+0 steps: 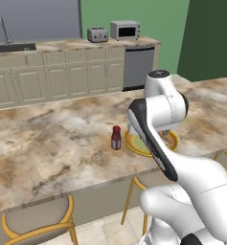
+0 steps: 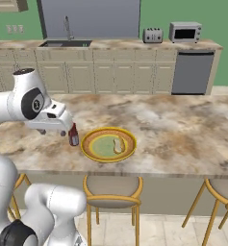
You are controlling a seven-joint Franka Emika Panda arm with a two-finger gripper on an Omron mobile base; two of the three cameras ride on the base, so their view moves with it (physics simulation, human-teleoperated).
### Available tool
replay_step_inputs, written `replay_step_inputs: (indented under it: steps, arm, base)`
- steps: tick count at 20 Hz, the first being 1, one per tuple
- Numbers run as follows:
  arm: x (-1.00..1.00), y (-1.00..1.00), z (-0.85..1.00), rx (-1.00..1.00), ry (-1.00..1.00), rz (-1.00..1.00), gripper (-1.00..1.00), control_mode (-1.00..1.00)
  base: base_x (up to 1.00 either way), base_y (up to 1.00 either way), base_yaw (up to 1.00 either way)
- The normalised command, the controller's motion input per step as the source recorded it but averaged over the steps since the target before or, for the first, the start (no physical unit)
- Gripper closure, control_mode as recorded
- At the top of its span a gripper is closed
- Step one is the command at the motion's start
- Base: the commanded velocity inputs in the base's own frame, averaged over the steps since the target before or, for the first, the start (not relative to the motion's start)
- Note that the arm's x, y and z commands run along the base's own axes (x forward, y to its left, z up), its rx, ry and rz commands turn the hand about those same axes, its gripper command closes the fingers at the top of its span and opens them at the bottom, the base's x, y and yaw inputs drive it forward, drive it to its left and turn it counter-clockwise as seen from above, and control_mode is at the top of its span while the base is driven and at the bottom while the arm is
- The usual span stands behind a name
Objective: Move the hot dog bun to the plate on the dining table and place the condiment next to that plate. Then navigate to the fridge and take the sausage and place it on the plate as well.
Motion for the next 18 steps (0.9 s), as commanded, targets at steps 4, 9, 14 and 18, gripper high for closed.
replay_step_inputs:
  steps: [4,9,14,18]
  arm:
    - [-0.06,0.0,-0.05,0.0,0.0,0.0,-1.0,1.0]
    - [0.0,0.0,0.0,0.0,0.0,0.0,-1.0,1.0]
    - [0.0,0.0,0.0,0.0,0.0,0.0,-1.0,1.0]
    - [0.0,0.0,0.0,0.0,0.0,0.0,-1.0,1.0]
  base:
    - [-0.36,0.03,0.0]
    - [-1.0,0.27,0.0]
    - [-0.89,0.94,0.4]
    - [-0.36,1.0,0.66]
